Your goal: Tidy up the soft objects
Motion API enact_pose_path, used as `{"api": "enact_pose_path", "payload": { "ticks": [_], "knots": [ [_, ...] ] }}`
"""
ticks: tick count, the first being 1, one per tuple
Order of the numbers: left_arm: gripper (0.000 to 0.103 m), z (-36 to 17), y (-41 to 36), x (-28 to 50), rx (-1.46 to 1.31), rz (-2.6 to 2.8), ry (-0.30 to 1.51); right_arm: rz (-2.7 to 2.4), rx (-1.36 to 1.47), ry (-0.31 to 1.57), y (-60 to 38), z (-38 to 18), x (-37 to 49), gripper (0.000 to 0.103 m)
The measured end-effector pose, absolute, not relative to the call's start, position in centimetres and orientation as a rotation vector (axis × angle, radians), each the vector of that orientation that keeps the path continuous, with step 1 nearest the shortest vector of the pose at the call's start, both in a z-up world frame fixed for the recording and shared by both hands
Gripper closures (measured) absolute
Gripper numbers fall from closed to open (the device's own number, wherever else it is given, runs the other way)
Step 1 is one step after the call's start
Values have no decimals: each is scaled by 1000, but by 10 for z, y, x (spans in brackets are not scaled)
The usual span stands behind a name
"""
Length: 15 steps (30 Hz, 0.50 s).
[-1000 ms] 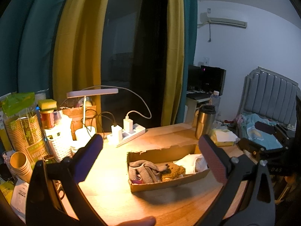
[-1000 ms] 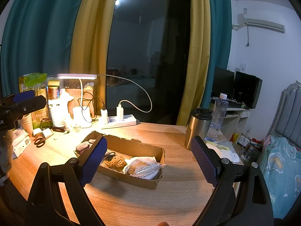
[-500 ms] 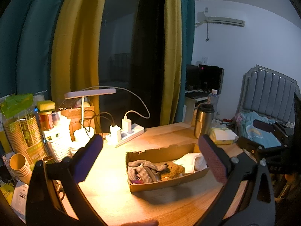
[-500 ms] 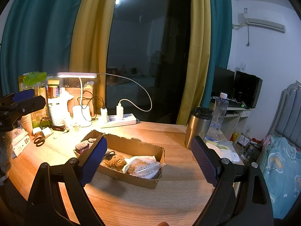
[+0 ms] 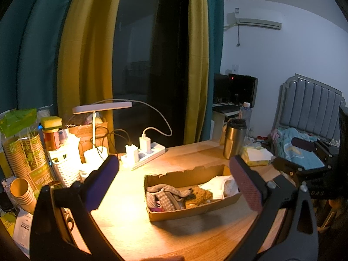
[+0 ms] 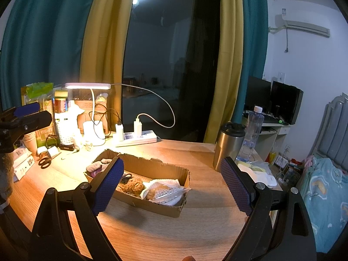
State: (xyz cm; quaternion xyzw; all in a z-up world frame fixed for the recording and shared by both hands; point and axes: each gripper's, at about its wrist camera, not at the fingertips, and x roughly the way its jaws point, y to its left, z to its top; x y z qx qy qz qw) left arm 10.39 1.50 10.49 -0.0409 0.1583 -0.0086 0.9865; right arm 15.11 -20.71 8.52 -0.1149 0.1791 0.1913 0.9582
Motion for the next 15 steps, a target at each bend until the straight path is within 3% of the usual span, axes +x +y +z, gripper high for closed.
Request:
{"api": "enact_pose_path", "payload": {
  "ticks": [15],
  "knots": [
    [0,105,15,103,-82,-19,318,387,-234,366,-208,84,151,11]
  ]
}}
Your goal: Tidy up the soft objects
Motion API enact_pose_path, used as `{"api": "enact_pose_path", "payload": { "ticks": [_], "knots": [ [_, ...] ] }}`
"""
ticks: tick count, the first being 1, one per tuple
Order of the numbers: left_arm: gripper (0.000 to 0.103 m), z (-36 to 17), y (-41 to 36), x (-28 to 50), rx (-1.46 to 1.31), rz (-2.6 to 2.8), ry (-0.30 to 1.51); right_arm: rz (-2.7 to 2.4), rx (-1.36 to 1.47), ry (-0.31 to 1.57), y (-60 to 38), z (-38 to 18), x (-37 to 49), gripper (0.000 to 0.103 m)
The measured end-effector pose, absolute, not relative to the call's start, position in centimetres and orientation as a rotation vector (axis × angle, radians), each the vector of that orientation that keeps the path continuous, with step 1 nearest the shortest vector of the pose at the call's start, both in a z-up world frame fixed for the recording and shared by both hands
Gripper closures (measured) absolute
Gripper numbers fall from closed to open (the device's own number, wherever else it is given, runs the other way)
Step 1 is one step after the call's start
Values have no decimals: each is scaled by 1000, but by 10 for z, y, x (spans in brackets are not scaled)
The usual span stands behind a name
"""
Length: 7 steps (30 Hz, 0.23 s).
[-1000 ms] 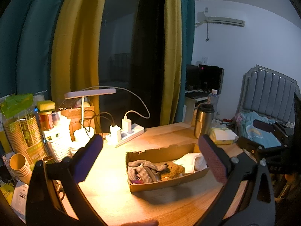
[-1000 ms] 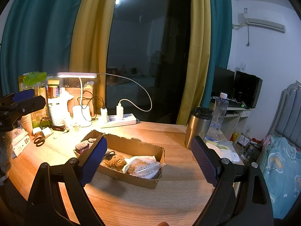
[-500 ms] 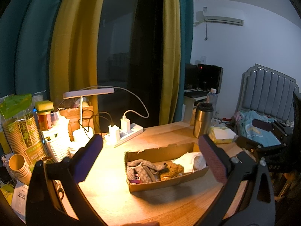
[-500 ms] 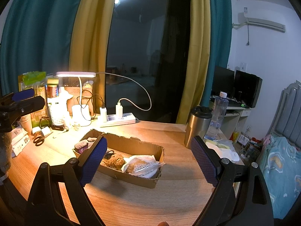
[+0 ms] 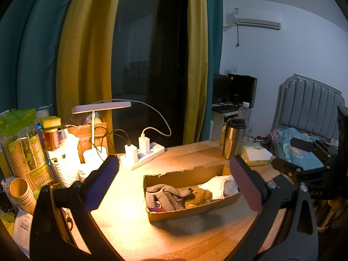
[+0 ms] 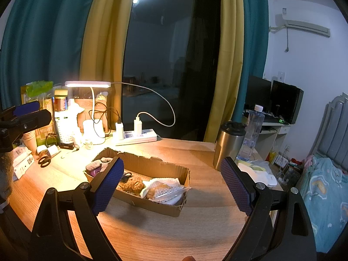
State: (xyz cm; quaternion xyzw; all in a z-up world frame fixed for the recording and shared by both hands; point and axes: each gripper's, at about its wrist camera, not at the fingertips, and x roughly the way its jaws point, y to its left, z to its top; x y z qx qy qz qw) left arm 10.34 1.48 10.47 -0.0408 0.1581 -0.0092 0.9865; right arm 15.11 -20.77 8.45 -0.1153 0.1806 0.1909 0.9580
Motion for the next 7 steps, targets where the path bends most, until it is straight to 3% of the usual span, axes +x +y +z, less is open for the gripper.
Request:
{"api": "enact_pose_path", "payload": {
  "ticks": [7],
  "knots": [
    [0,103,14,105,-80,-28,319,383,-232,374,-211,82,152,11]
  ]
}}
